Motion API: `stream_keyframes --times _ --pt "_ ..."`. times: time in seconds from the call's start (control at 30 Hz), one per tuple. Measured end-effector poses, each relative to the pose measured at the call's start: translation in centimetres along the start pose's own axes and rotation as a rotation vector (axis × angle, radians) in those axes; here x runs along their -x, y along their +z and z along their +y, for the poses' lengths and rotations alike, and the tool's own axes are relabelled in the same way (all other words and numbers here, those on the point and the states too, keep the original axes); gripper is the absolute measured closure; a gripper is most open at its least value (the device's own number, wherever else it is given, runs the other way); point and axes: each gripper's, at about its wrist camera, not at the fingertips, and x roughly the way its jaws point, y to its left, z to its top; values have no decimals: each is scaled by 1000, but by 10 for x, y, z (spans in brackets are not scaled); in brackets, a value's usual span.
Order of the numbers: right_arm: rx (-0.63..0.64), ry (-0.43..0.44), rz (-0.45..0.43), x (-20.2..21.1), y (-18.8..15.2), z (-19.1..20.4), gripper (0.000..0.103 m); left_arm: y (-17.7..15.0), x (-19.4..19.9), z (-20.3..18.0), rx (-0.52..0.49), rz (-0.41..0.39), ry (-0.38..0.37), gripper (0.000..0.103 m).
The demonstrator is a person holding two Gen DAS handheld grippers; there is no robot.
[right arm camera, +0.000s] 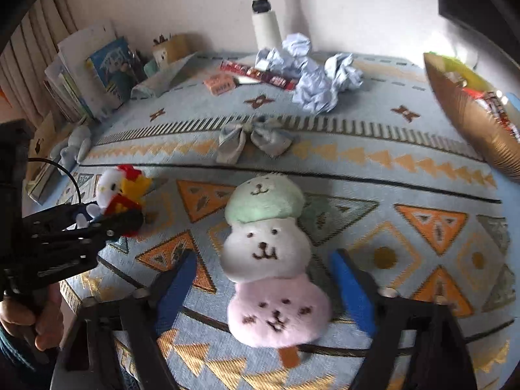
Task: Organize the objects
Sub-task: 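Lift both held plush toys off the rug, then carry both plush toys over the woven bowl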
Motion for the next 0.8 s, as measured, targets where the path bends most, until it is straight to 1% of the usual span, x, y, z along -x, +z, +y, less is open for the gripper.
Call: stream_keyframes --times 0.03,0.07,0.1,0.2,0.3,0.37,0.43,0.53,0.6,0.7,0.8 --pt "14 -35 -13 1 0 3 51 0 4 -2 -9 -14 -10 49" --pt "32 -50 -16 2 -1 5 52 1 6 -5 -11 -22 -20 49" --pt "34 -41 -15 3 -1 6 52 2 7 -8 -11 -26 -32 49" --pt "1 21 -40 14 -4 1 53 6 15 -16 -7 -48 -74 49" --pt "-17 7 -87 33 -3 -7 53 15 26 -29 -24 -79 -108 49" --pt "-40 -6 -124 50 2 -15 53 28 33 -43 -55 -101 -118 49" --pt "-71 -24 -170 71 6 -32 53 41 38 -57 -84 -122 -128 49" --pt "-123 -78 -250 105 16 -62 53 72 45 -91 -147 -167 -173 49" --pt "-172 -120 -313 132 25 -88 53 95 45 -118 -190 -187 -200 49" --pt "-246 -202 -424 175 44 -132 53 130 38 -162 -254 -218 -254 49" --pt "-308 -282 -495 201 61 -166 53 162 21 -206 -294 -216 -315 49"
